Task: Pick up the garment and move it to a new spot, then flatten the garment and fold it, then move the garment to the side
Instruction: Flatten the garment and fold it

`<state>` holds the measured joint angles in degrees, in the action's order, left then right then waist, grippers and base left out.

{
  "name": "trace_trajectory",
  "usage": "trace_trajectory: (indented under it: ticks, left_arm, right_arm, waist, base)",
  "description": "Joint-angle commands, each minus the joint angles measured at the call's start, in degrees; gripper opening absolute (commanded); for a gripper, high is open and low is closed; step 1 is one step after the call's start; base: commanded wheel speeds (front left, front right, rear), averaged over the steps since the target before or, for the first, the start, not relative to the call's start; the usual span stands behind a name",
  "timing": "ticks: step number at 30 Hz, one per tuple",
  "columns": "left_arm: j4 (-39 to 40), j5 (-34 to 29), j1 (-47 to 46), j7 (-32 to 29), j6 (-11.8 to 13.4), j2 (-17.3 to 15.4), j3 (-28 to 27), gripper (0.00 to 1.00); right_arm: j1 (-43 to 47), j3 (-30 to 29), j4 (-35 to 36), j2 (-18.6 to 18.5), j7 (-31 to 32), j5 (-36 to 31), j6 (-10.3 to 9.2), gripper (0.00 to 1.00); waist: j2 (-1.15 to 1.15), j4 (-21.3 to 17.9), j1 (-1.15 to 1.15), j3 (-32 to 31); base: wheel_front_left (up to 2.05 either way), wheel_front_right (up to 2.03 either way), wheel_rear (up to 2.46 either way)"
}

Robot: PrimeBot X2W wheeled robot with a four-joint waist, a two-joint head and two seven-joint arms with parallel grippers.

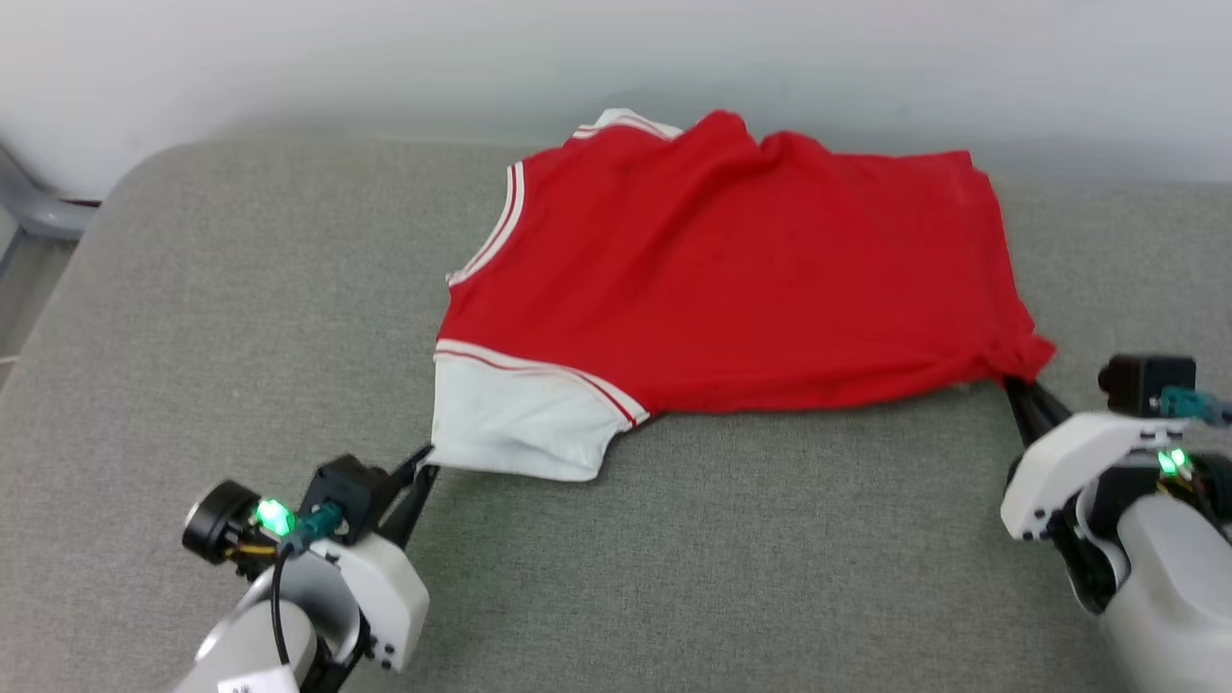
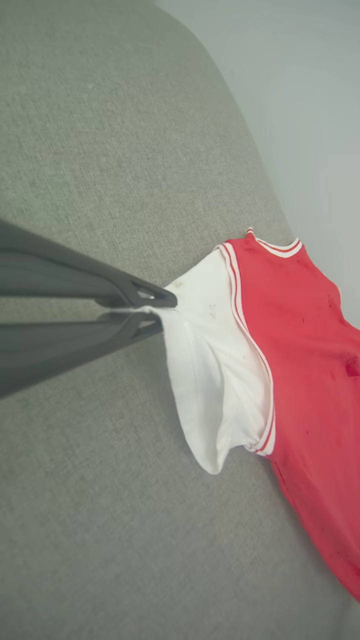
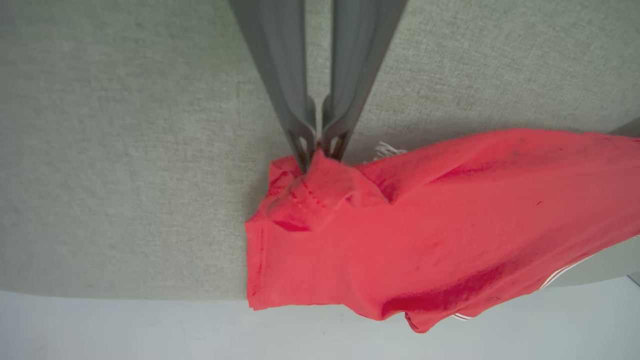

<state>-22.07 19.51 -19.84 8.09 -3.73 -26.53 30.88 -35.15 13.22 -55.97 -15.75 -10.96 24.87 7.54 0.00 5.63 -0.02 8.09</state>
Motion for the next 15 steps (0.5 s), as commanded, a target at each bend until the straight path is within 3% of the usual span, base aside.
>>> trace_trajectory:
  ticks: [1, 11, 15]
  left_arm:
    - [0.85, 0.47, 1.71, -0.63, -0.19, -0.39, 0.31, 0.0]
    - [8.67, 3.48, 12.21, -6.49, -0.51, -4.16, 2.49, 0.0]
    - [13.55, 6.22, 17.02, -10.02, -1.74, -6.65, 3.91, 0.0]
  right_arm:
    - [1.98, 0.39, 0.86, -0.85, 0.64, 1.49, -0.11, 0.0]
    - [15.07, 3.0, 10.44, -6.31, 7.48, 14.0, -0.11, 0.0]
    - [20.61, 3.73, 15.9, -8.96, 10.41, 17.99, -0.11, 0.0]
  waist:
    - [0.0, 0.25, 0.02, -1.81]
    - [0.0, -0.23, 0.02, -7.59]
    - [0.0, -0.57, 0.02, -9.13]
  base:
    - [0.0, 0.0, 0.0]
    - [0.0, 0.0, 0.0]
    - [0.0, 0.0, 0.0]
